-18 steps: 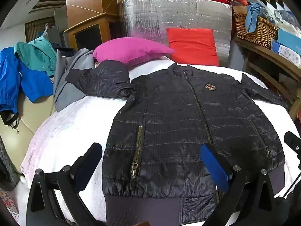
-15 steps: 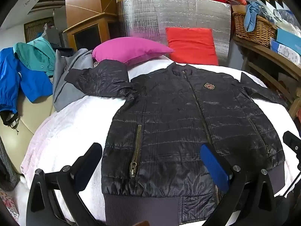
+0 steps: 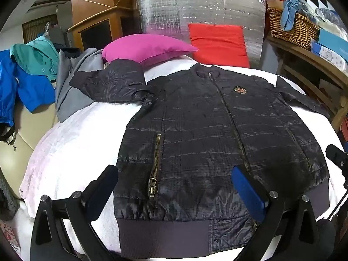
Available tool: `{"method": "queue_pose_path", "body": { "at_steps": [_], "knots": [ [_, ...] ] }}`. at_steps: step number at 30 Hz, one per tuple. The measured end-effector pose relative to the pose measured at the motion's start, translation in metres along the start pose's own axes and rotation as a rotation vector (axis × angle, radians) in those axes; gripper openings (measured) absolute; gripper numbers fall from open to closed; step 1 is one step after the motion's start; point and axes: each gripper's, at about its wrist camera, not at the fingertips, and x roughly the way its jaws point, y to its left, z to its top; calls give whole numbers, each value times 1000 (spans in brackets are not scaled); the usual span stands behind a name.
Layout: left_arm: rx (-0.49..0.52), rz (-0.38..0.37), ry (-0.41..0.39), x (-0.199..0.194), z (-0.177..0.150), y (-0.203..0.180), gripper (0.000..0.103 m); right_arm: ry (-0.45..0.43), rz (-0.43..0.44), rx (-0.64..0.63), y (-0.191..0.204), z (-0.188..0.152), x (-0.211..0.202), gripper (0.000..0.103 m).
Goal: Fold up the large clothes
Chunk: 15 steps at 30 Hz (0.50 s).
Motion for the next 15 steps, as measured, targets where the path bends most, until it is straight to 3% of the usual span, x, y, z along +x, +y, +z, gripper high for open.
{"method": "queue_pose_path", "body": {
  "at_steps": [15],
  "knots": [
    [-11,-8,-21,-6,-2,4,103,-15,-8,1,0,0,-8,103]
  ]
}}
